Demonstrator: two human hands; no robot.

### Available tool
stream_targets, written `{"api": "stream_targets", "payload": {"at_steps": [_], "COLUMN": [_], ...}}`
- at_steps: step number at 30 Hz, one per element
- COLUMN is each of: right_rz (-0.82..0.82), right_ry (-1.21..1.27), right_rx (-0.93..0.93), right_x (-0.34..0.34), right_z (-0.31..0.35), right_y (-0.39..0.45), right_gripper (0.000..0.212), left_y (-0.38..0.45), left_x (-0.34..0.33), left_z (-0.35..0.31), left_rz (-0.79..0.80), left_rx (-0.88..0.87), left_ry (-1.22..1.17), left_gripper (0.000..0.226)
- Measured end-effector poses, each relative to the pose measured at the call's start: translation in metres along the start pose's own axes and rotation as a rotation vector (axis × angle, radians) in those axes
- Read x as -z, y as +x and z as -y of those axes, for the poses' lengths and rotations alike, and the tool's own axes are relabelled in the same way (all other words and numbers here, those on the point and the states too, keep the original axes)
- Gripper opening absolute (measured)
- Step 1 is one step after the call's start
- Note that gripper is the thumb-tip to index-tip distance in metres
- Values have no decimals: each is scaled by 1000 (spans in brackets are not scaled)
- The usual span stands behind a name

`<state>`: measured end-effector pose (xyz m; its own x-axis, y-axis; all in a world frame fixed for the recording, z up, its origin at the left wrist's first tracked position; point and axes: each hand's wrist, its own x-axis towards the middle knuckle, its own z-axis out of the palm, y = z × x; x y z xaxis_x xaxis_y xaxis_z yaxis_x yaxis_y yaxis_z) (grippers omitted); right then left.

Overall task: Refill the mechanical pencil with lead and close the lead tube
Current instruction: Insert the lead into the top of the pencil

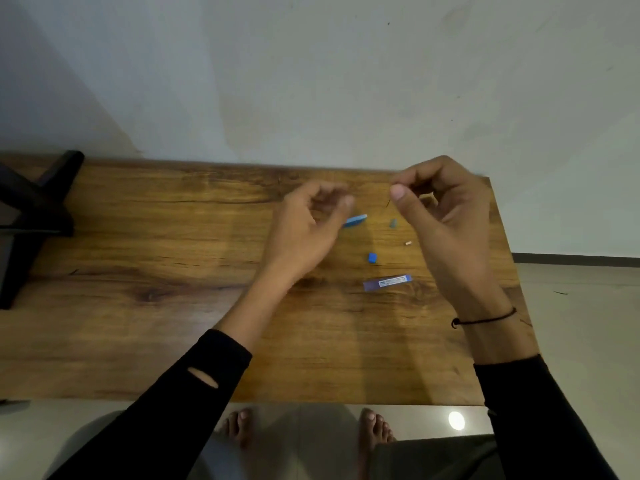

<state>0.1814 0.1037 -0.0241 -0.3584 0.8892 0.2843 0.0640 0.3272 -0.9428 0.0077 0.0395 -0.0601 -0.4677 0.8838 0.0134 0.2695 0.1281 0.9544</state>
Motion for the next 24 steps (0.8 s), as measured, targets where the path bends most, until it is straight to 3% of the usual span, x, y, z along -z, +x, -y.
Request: {"api": "stream_targets", "payload": {"at_steps": [1, 3, 5, 7, 11, 13, 15, 17, 24], "right_rz": [-42, -98, -126, -129, -175, -222, -237, -219, -154], "right_ry": [87, 247, 395, 492, 523, 542, 567, 596, 440], "right_rx": [-42, -107, -159, -201, -287, -304, -278, -235, -109], "right_x": [3, 6, 6, 6, 5, 4, 1, -7, -16], "right_z": [-1, -2, -2, -3, -5, -4, -1, 4, 15], "right_y": [2, 3, 2, 1, -1, -2, -3, -4, -3], "right_gripper": [8, 11, 11, 6, 9, 10, 9, 5, 1], "left_y": [-1, -6, -10, -11, -8, -5, -1, 0, -6], "left_x": [1, 0, -5, -8, -7, -5, -4, -6, -16], "left_z": [5, 14, 21, 21, 21, 20, 17, 13, 12], "left_rz": [0, 56, 104, 94, 10, -7, 15, 34, 72], "left_rx": [-128, -224, -203, -192, -210, -170, -155, -188, -101], "left_ry": [274, 644, 789, 807, 684, 423, 99, -74, -270], "left_gripper": [25, 36, 47, 42, 14, 8, 12, 17, 13]}}
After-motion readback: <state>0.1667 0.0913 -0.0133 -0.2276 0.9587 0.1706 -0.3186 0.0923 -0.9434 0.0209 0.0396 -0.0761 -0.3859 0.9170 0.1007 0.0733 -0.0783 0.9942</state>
